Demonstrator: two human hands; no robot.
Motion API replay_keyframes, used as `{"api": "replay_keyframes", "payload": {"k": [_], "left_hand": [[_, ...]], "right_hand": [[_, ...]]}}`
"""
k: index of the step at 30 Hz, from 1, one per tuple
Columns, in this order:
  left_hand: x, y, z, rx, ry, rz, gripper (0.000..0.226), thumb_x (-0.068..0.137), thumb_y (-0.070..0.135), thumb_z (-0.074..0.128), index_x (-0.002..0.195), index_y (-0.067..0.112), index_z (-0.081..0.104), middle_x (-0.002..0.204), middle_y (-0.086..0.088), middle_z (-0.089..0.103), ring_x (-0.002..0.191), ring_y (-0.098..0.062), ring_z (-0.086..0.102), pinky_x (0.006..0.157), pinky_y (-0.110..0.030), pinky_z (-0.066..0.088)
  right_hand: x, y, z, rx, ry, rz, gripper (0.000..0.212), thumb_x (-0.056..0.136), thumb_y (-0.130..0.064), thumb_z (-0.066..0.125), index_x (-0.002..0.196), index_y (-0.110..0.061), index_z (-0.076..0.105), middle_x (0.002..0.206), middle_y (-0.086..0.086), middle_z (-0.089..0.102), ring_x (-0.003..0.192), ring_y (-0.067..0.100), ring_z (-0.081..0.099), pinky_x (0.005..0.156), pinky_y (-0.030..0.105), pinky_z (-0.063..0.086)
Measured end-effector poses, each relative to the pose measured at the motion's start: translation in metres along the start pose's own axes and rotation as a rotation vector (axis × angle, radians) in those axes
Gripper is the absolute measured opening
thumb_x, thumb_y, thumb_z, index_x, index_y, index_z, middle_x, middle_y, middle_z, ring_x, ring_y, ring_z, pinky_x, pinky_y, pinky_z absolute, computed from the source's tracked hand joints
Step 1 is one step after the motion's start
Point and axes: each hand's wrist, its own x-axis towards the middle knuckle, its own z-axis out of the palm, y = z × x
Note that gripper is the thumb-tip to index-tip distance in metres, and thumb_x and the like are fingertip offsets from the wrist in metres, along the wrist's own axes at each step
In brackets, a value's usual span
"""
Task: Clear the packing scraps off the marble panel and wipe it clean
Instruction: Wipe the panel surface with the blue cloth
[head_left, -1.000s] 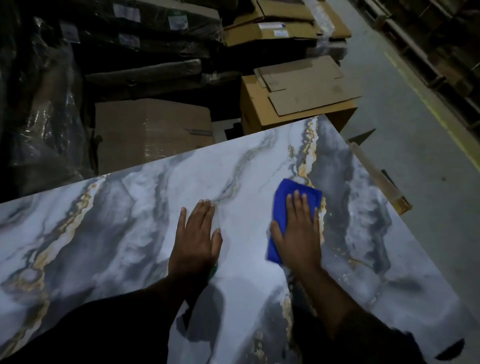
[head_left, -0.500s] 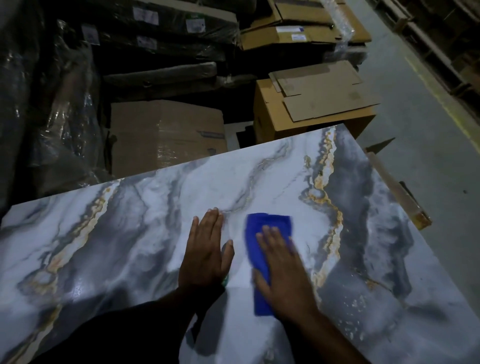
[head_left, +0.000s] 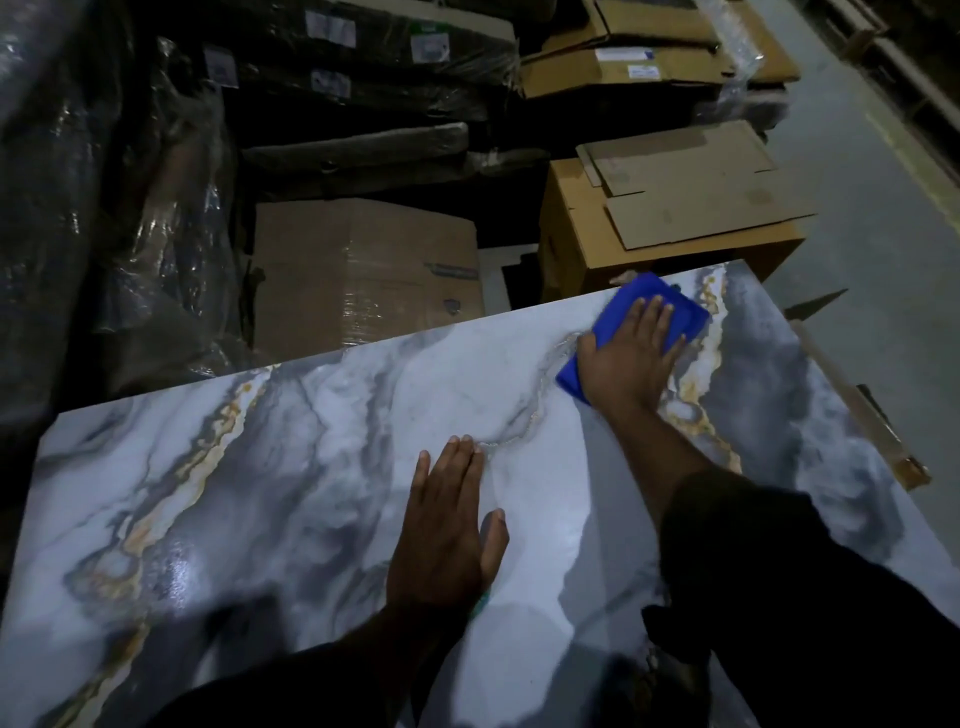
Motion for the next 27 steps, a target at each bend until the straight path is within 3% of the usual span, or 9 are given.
{"api": "replay_keyframes", "payload": {"k": [4,8,12,15,17,19,23,25,27], "left_hand": [[-0.001,-0.001,0.0,0.03,0.015,0.016,0.06,0.093,0.022,0.054,0.146,-0.004,0.048,0.157,-0.016,0.042,0.151,-0.028,0.033,0.121,-0.057,0.027],[-0.002,-0.001,0.001,-0.015,0.045,-0.01,0.061,0.095,0.021,0.052,0.149,-0.005,0.043,0.159,-0.017,0.039,0.152,-0.029,0.033,0.122,-0.056,0.027],[-0.003,0.001,0.0,-0.072,0.07,-0.055,0.064,0.096,0.022,0.049,0.151,-0.007,0.037,0.161,-0.019,0.035,0.152,-0.03,0.03,0.123,-0.056,0.025],[-0.003,0.001,-0.002,-0.094,0.06,-0.065,0.064,0.096,0.024,0.048,0.151,-0.007,0.039,0.16,-0.018,0.036,0.152,-0.03,0.031,0.122,-0.058,0.024],[-0.003,0.001,-0.002,-0.097,0.049,-0.057,0.064,0.094,0.023,0.049,0.15,-0.006,0.04,0.16,-0.017,0.037,0.152,-0.029,0.031,0.122,-0.058,0.024],[-0.001,0.001,-0.003,-0.097,0.026,-0.064,0.065,0.093,0.024,0.048,0.151,-0.005,0.04,0.161,-0.016,0.036,0.152,-0.028,0.03,0.122,-0.058,0.024],[0.0,0.002,-0.005,-0.092,0.005,-0.077,0.066,0.093,0.024,0.049,0.152,-0.003,0.038,0.161,-0.014,0.035,0.153,-0.026,0.029,0.123,-0.057,0.023],[0.0,0.002,-0.005,-0.081,0.018,-0.068,0.065,0.093,0.023,0.05,0.151,-0.004,0.039,0.161,-0.015,0.035,0.153,-0.027,0.029,0.122,-0.058,0.024],[-0.001,0.002,-0.004,-0.078,0.029,-0.067,0.066,0.093,0.022,0.05,0.152,-0.006,0.038,0.162,-0.017,0.034,0.154,-0.029,0.027,0.122,-0.058,0.024]], "right_hand": [[0.006,-0.048,0.009,-0.039,-0.037,-0.24,0.077,0.102,-0.05,0.032,0.162,-0.009,0.007,0.17,0.011,0.002,0.157,0.027,-0.002,0.126,0.054,0.0],[-0.04,-0.071,0.013,-0.022,-0.113,-0.516,0.073,0.103,-0.046,0.032,0.163,-0.014,0.004,0.171,0.006,-0.002,0.157,0.023,-0.006,0.127,0.05,-0.002],[-0.112,-0.046,0.017,0.053,-0.169,-0.73,0.073,0.095,-0.047,0.021,0.163,-0.02,0.013,0.17,-0.001,0.006,0.157,0.016,-0.004,0.128,0.046,0.0],[-0.158,0.006,0.017,0.087,-0.151,-0.789,0.073,0.094,-0.043,0.036,0.162,-0.021,0.021,0.17,-0.003,0.011,0.157,0.014,-0.001,0.126,0.048,0.012],[-0.168,0.04,0.013,0.073,-0.113,-0.745,0.074,0.094,-0.045,0.04,0.161,-0.02,0.023,0.169,-0.001,0.014,0.157,0.015,0.004,0.125,0.049,0.015],[-0.154,0.053,0.009,0.048,-0.059,-0.559,0.075,0.095,-0.051,0.035,0.162,-0.02,0.021,0.169,0.001,0.014,0.157,0.018,0.006,0.126,0.048,0.013],[-0.09,0.008,0.012,-0.008,0.032,-0.196,0.079,0.095,-0.054,0.029,0.161,-0.011,0.021,0.168,0.012,0.019,0.156,0.029,0.012,0.125,0.054,0.012],[-0.063,-0.029,0.015,-0.02,-0.007,-0.163,0.079,0.098,-0.054,0.031,0.162,-0.01,0.014,0.169,0.013,0.012,0.157,0.031,0.006,0.124,0.057,0.011],[-0.055,-0.061,0.019,-0.061,-0.033,-0.253,0.079,0.101,-0.054,0.029,0.162,-0.011,0.005,0.17,0.013,0.003,0.157,0.031,-0.001,0.125,0.056,0.008]]}}
